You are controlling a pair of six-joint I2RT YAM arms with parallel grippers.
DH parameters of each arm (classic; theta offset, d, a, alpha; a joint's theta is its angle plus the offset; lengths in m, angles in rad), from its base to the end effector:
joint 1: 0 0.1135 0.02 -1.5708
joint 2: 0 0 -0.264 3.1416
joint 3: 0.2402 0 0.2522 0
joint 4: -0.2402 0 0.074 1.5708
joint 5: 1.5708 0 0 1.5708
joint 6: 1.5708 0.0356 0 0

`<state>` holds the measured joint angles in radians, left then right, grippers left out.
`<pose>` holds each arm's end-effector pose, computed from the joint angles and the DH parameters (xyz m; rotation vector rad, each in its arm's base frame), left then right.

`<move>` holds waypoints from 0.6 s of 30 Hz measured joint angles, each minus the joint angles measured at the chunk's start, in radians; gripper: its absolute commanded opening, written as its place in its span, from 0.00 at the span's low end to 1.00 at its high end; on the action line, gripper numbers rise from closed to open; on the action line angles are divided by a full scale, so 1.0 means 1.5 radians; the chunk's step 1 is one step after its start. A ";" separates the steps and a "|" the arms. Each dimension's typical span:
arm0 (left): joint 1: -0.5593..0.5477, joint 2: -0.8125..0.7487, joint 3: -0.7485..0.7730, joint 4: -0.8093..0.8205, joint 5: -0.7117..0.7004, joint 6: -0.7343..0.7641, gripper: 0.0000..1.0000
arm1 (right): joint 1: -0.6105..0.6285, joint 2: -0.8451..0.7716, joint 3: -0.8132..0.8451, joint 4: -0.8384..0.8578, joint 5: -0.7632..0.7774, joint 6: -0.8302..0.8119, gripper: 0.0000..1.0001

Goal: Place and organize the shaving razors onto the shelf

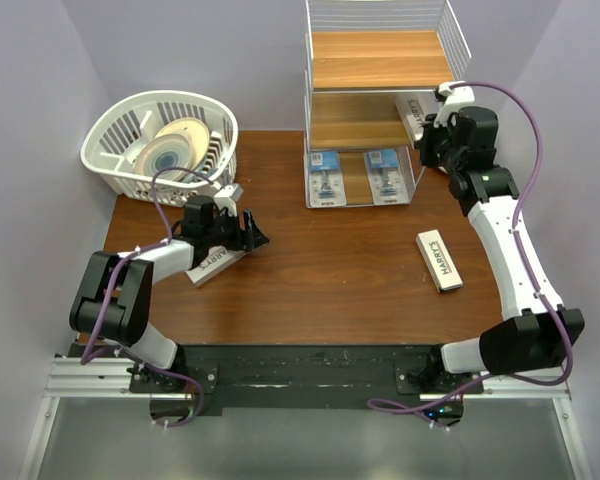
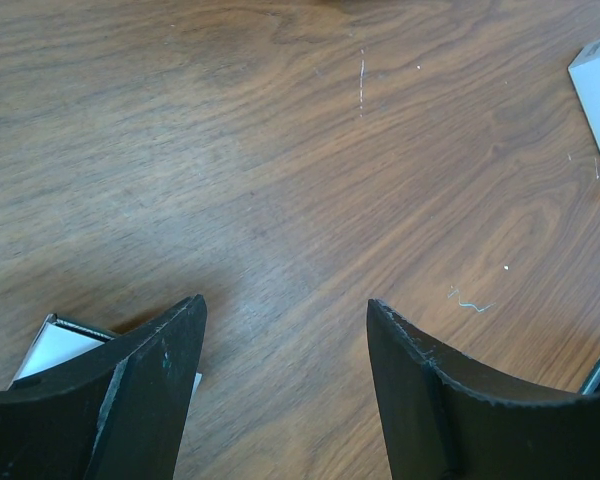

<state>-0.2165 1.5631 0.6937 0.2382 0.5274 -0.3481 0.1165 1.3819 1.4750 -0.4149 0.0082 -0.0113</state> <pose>0.2954 -0.0833 0.1673 0.1580 2.2397 -0.8914 0.3106 0.0361 0.4207 -0.1153 1.8896 0.0640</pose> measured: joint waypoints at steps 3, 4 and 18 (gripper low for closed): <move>0.000 -0.003 0.000 -0.001 0.000 0.000 0.70 | 0.002 0.017 0.004 0.021 -0.046 0.009 0.01; 0.000 -0.004 0.000 -0.001 0.000 0.000 0.70 | 0.002 0.026 0.008 0.025 -0.054 0.012 0.01; 0.000 -0.018 0.000 -0.008 -0.005 0.001 0.71 | 0.019 0.123 0.024 0.061 0.006 0.044 0.00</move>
<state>-0.2165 1.5368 0.6937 0.2256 0.5201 -0.3473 0.1448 1.5669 1.5112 -0.3229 0.0174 0.0544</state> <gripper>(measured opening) 0.705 0.008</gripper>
